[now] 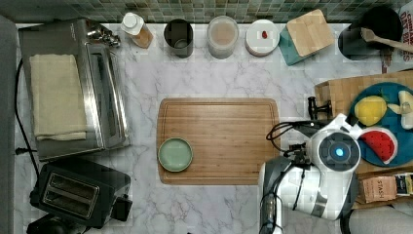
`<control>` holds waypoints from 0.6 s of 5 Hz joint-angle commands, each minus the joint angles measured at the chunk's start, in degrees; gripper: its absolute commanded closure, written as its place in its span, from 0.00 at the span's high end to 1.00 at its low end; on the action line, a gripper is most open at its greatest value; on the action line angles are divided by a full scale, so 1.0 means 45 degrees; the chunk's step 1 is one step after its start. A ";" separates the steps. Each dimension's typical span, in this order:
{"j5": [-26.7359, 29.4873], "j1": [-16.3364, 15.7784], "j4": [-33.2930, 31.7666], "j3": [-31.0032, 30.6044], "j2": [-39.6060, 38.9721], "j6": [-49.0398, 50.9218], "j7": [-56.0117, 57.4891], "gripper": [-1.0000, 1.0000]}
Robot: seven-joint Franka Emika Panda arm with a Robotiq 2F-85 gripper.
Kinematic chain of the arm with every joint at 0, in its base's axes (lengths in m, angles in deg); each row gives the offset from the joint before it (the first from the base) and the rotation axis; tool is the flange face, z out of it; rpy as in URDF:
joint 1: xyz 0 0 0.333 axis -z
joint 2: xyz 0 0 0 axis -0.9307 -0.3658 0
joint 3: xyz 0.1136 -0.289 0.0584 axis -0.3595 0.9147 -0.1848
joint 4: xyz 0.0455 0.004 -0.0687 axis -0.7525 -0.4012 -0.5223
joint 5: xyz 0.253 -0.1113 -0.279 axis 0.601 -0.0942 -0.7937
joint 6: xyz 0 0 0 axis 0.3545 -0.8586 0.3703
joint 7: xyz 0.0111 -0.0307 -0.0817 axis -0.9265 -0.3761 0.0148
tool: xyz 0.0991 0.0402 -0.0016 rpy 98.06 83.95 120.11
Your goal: Open the drawer.
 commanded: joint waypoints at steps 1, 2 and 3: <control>-0.1956 0.1722 -0.1481 -0.2201 0.0763 -0.2661 -0.2580 1.00; -0.1938 0.1138 -0.1148 -0.1226 0.0174 -0.2961 -0.1885 1.00; -0.1407 0.1423 -0.0614 -0.1317 -0.0510 -0.2736 -0.1404 1.00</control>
